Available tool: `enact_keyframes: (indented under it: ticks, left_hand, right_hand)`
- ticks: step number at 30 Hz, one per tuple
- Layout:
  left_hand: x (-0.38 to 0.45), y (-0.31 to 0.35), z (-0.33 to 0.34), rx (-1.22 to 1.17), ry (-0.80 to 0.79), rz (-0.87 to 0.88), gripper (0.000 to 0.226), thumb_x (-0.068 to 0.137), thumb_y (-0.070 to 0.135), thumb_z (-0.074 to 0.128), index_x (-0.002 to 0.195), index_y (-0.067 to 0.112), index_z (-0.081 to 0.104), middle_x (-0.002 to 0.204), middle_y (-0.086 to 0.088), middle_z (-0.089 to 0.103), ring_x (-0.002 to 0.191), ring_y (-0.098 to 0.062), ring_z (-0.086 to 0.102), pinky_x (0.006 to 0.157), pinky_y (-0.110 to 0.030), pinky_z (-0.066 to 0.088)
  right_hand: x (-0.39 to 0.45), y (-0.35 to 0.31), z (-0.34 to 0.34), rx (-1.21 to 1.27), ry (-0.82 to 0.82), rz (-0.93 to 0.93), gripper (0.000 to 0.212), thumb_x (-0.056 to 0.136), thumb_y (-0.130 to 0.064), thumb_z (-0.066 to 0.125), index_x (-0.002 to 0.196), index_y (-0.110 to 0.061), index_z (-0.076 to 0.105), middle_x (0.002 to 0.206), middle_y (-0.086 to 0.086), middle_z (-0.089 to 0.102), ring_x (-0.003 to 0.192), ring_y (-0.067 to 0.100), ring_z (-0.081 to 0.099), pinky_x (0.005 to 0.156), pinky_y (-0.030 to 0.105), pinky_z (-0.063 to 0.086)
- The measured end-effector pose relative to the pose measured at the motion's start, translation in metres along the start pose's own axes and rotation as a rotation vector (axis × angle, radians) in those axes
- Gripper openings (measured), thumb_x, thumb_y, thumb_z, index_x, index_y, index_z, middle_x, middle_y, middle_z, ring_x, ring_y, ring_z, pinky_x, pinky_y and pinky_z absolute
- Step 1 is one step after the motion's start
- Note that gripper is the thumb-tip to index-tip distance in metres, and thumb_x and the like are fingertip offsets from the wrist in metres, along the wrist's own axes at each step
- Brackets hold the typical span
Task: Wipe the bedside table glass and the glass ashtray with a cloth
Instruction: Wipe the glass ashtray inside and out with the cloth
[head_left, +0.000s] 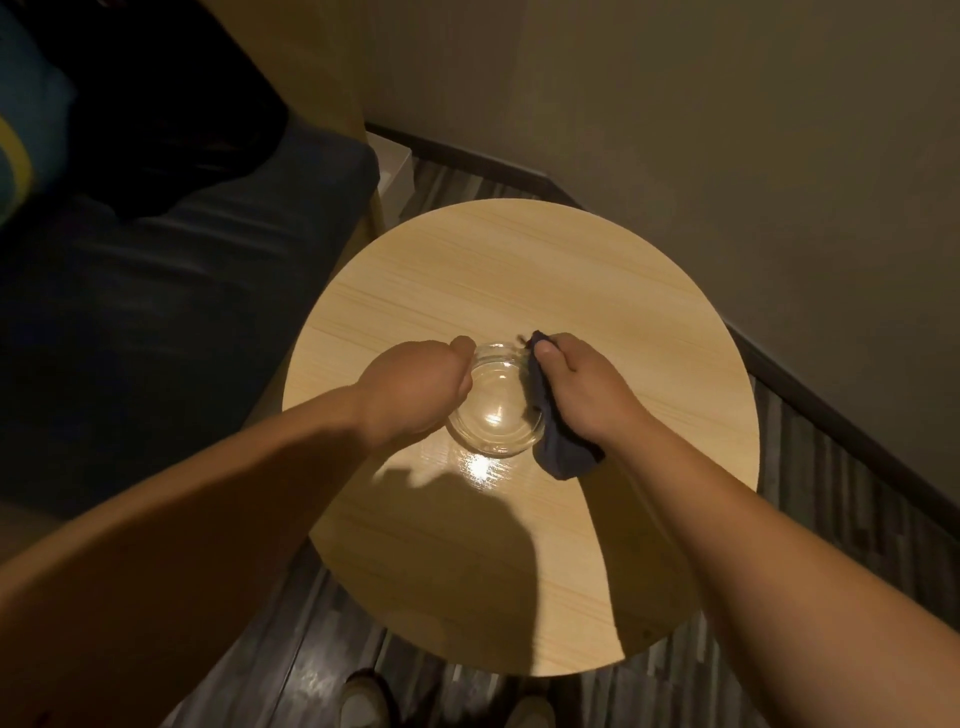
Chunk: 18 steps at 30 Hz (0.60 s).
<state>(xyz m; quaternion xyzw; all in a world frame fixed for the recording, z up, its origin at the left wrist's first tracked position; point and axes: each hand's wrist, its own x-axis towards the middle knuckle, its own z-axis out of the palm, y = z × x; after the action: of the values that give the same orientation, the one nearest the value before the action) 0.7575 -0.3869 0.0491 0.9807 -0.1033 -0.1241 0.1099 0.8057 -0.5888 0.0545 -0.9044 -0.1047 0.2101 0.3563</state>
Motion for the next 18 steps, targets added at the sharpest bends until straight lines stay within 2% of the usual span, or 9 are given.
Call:
enact_keyframes:
  ticks: [3,7,10,12,16,18]
  left_hand:
    - [0.004,0.003,-0.007,0.050,-0.042,0.026,0.024,0.099,0.026,0.040,0.114,0.009,0.048,0.068,0.003,0.047,0.058,-0.019,0.048,0.051,-0.033,0.038]
    - [0.011,-0.001,-0.015,0.098,-0.092,0.075,0.027,0.100,0.027,0.039,0.120,0.010,0.046,0.067,0.004,0.042,0.060,-0.019,0.047,0.053,-0.032,0.037]
    - [0.008,0.000,-0.014,0.093,-0.054,0.060,0.029,0.101,0.027,0.038,0.123,0.009,0.046,0.068,0.004,0.043,0.060,-0.020,0.047,0.054,-0.032,0.036]
    - [0.005,0.003,-0.011,0.097,-0.030,0.035,0.029,0.100,0.025,0.038,0.121,0.008,0.048,0.069,0.002,0.044,0.060,-0.022,0.047,0.053,-0.031,0.035]
    - [0.006,0.005,-0.009,0.125,-0.032,0.004,0.026,0.099,0.023,0.039,0.117,0.007,0.048,0.063,0.004,0.036,0.053,-0.019,0.039,0.051,-0.032,0.030]
    - [0.006,0.004,-0.011,0.120,-0.050,0.022,0.026,0.099,0.023,0.039,0.119,0.007,0.046,0.063,0.004,0.037,0.052,-0.017,0.039,0.051,-0.031,0.033]
  right_hand:
    - [0.007,-0.003,0.001,-0.260,-0.063,-0.138,0.040,0.100,-0.045,0.029,0.108,-0.015,0.054,0.104,0.006,0.054,0.088,0.023,0.053,0.073,0.035,0.040]
    - [0.009,-0.004,0.003,-0.393,-0.084,-0.198,0.038,0.099,-0.045,0.030,0.111,-0.016,0.051,0.108,0.008,0.053,0.087,0.028,0.056,0.073,0.039,0.046]
    - [-0.005,-0.005,0.009,-0.365,0.044,-0.080,0.038,0.099,-0.045,0.028,0.112,-0.018,0.052,0.111,0.008,0.053,0.085,0.029,0.057,0.068,0.036,0.042]
    - [-0.028,-0.007,0.018,-0.268,0.142,0.054,0.033,0.100,-0.043,0.029,0.105,-0.019,0.050,0.108,0.007,0.054,0.080,0.027,0.054,0.066,0.034,0.037]
    - [-0.056,-0.012,0.038,-0.041,0.169,0.287,0.032,0.100,-0.037,0.032,0.104,-0.011,0.049,0.111,0.013,0.053,0.083,0.029,0.054,0.069,0.035,0.039]
    - [-0.048,-0.012,0.034,-0.061,0.169,0.279,0.033,0.100,-0.037,0.032,0.104,-0.009,0.049,0.109,0.014,0.053,0.080,0.027,0.052,0.069,0.034,0.038]
